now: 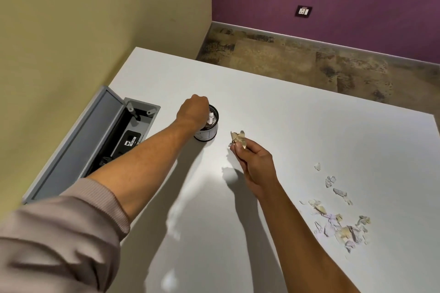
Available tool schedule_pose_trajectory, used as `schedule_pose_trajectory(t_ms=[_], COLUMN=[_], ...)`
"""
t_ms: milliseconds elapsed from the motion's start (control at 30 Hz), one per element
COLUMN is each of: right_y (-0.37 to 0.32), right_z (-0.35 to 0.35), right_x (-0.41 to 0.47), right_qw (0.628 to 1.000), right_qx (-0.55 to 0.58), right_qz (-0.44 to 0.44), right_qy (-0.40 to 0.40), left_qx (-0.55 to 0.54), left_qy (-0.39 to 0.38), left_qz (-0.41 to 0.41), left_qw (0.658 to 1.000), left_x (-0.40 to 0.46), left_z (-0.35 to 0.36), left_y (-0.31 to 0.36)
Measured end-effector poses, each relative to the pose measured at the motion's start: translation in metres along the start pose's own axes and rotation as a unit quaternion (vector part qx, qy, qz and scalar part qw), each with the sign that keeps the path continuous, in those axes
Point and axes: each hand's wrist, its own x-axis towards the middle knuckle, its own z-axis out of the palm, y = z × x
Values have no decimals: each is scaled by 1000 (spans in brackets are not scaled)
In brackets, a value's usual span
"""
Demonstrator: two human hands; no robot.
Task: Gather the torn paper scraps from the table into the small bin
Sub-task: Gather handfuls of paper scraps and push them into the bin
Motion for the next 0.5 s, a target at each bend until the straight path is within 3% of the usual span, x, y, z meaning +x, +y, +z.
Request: schedule_pose_trajectory(t_ms=[200, 500], right_y=[5, 10], right_z=[-11, -18], right_x=[8, 6], right_qw=[1000, 1000], right_qx=[-13, -8], right_qz=[7, 10], right_qy=[-5, -21], left_qx=[87, 37], left_qy=[-45, -33], left_qz=[50, 42], left_qw=[994, 998], left_x=[17, 21], left_z=[22, 13], left_y=[12, 2])
